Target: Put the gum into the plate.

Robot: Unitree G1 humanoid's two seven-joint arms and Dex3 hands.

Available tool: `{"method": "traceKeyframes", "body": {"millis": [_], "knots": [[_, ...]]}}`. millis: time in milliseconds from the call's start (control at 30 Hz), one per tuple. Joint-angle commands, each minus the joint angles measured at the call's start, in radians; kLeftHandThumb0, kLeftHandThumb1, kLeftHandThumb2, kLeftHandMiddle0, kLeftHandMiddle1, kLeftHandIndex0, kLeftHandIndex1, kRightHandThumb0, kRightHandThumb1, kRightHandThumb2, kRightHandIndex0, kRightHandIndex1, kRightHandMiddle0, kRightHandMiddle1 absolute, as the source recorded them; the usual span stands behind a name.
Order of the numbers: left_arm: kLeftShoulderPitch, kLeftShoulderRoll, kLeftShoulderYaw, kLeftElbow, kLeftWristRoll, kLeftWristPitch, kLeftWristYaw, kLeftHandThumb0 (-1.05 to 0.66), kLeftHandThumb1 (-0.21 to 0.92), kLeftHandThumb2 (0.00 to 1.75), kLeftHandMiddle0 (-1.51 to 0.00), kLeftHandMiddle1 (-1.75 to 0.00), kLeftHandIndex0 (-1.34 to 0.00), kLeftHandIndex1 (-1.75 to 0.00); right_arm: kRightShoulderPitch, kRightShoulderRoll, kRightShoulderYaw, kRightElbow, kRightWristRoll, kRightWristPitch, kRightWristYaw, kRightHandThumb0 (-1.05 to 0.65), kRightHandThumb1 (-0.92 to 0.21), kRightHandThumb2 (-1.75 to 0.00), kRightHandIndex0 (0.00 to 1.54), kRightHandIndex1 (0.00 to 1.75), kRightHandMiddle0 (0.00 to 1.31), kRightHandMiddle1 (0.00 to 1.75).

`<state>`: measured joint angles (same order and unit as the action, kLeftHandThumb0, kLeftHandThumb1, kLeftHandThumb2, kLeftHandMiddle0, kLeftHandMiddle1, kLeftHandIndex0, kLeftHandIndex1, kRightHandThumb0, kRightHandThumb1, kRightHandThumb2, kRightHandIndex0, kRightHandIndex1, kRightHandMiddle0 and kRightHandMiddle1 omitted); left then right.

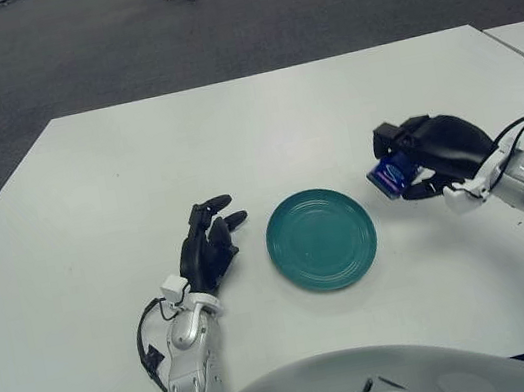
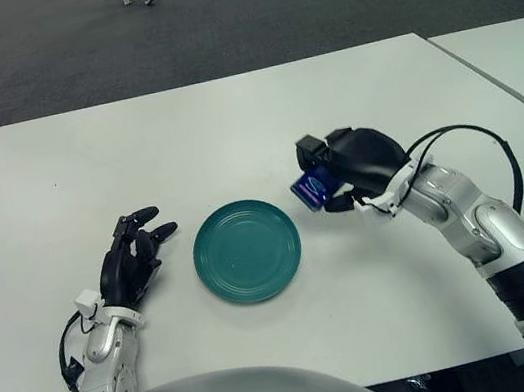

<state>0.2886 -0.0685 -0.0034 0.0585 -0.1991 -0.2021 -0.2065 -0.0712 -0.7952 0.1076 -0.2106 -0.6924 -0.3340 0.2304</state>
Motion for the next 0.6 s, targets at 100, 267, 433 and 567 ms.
{"method": "traceKeyframes", "body": {"millis": [100,267,433,567], "knots": [[-0.003,0.002,0.0,0.039,0.015,0.018,0.012,-0.76,0.92,0.76,-0.39,-1.06,-0.19,-1.3,-0.033,0.023,-0.022,-0.059,0.024,0.027,0.036,-0.4,-0.6,-0.95,0.53,1.75,0.4,1.75],[-0.007,0.001,0.001,0.042,0.02,0.013,0.014,-0.76,0.92,0.77,-0.38,-1.06,-0.18,-1.3,-0.048,0.024,-0.02,-0.058,0.015,0.003,0.027,-0.4,-0.6,-0.95,0.55,1.75,0.4,1.75],[-0.007,0.001,-0.001,0.035,0.02,0.022,0.012,-0.75,0.92,0.76,-0.38,-1.06,-0.18,-1.3,-0.052,0.04,-0.011,-0.076,-0.001,0.006,0.028,-0.4,-0.6,-0.96,0.58,1.75,0.4,1.75],[-0.009,0.002,-0.002,0.035,0.014,0.026,0.006,-0.76,0.92,0.76,-0.38,-1.07,-0.18,-1.31,-0.058,0.058,0.003,-0.092,-0.003,0.014,0.042,-0.41,-0.59,-0.96,0.59,1.75,0.4,1.75]]}}
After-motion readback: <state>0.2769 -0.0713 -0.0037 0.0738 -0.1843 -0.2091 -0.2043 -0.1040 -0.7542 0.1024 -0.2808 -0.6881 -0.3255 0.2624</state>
